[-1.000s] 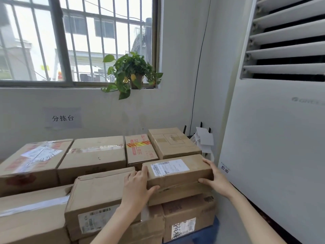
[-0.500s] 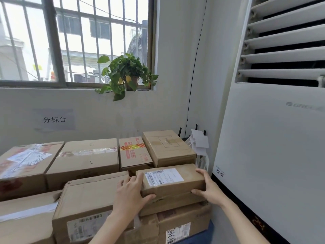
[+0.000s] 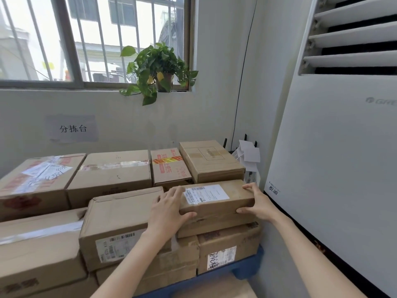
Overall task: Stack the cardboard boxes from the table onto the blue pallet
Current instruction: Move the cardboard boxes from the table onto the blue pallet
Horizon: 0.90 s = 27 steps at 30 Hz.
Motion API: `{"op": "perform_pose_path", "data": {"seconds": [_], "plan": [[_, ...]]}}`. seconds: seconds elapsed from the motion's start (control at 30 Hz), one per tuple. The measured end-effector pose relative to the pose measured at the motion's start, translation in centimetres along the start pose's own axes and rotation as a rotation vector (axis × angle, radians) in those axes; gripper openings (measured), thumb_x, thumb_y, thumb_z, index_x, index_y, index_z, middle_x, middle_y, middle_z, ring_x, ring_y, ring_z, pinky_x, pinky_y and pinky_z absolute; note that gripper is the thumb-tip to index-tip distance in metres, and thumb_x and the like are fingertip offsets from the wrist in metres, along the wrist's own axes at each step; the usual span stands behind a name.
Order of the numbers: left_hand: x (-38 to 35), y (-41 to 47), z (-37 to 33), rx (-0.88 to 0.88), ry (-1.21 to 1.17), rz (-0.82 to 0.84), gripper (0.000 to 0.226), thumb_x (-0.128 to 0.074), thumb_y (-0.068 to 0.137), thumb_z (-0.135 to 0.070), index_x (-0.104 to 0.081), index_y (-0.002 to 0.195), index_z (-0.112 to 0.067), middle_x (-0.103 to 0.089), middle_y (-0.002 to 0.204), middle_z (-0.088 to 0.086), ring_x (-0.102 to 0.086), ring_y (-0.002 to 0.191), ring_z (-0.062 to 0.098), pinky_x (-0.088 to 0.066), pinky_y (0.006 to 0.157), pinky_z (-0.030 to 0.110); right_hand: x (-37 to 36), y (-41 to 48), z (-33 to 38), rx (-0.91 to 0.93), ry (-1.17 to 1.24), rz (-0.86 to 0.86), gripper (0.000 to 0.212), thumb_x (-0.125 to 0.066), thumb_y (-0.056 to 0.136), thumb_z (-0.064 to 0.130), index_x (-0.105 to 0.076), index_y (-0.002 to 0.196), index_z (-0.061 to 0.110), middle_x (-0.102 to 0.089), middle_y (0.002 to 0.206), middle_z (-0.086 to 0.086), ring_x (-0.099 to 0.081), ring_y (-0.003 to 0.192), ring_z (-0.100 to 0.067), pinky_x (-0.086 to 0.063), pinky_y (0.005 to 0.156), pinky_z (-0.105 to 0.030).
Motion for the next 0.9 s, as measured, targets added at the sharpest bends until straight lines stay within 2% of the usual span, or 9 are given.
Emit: {"op": "perform_pose_path", "data": {"seconds": [0.1,0.27,0.53,0.7,0.9], "plan": [[0.1,0.0,-0.2,-0.009,0.028,0.006,0.075,-0.056,0.078,-0.069,-0.032,0.14,-0.035,-0.046,0.135,-0.011,-0.046,0.122,0.014,-0.032,0.109,0.036,0.1,0.1,0.0,-0.002,-0.009,0.005,0.076,-0.086,0.069,0.029,-0.036,0.125,0.031,-0.042,0.144,-0.003,-0.042,0.127,-0.022,-0.036,0.103,-0.036],[0.0,-0.2,-0.2,-0.029,0.06,0.004,0.07,-0.052,0.078,-0.073,-0.04,0.135,-0.034,-0.047,0.13,-0.011,-0.044,0.12,0.013,-0.032,0.106,0.035,0.2,0.2,0.0,0.002,-0.002,0.022,0.075,-0.086,0.07,0.028,-0.036,0.126,0.031,-0.041,0.144,-0.003,-0.042,0.125,-0.022,-0.037,0.103,-0.037],[-0.3,-0.2,0.1,-0.053,-0.009,0.007,0.071,-0.053,0.077,-0.072,-0.044,0.134,-0.031,-0.048,0.128,-0.01,-0.041,0.119,0.015,-0.037,0.103,0.038,0.3,-0.1,0.0,0.003,-0.003,0.036,0.072,-0.085,0.071,0.027,-0.035,0.123,0.032,-0.042,0.141,-0.004,-0.043,0.123,-0.022,-0.038,0.102,-0.037],[-0.6,-0.3,0.4,-0.073,-0.004,0.015,0.07,-0.051,0.077,-0.074,-0.044,0.134,-0.033,-0.047,0.128,-0.011,-0.04,0.118,0.014,-0.04,0.101,0.037,0.6,-0.2,-0.1,0.0,0.008,0.038,0.077,-0.089,0.064,0.032,-0.038,0.12,0.03,-0.044,0.133,-0.001,-0.044,0.119,-0.02,-0.043,0.102,-0.039],[-0.3,-0.3,0.7,-0.071,-0.073,-0.019,0.061,-0.055,0.075,-0.072,-0.052,0.123,-0.034,-0.049,0.123,-0.012,-0.043,0.11,0.012,-0.046,0.093,0.032,1.0,-0.9,0.5,0.041,-0.01,-0.024,0.075,-0.091,0.06,0.033,-0.042,0.117,0.026,-0.045,0.121,0.004,-0.045,0.114,-0.017,-0.041,0.095,-0.035]]}}
Point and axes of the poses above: each hand's wrist, its own y-axis towards the middle knuckle, its own x-axis out of the back of the hand, z = x × y, the point moved 8 cm from there along y, towards the middle knuckle
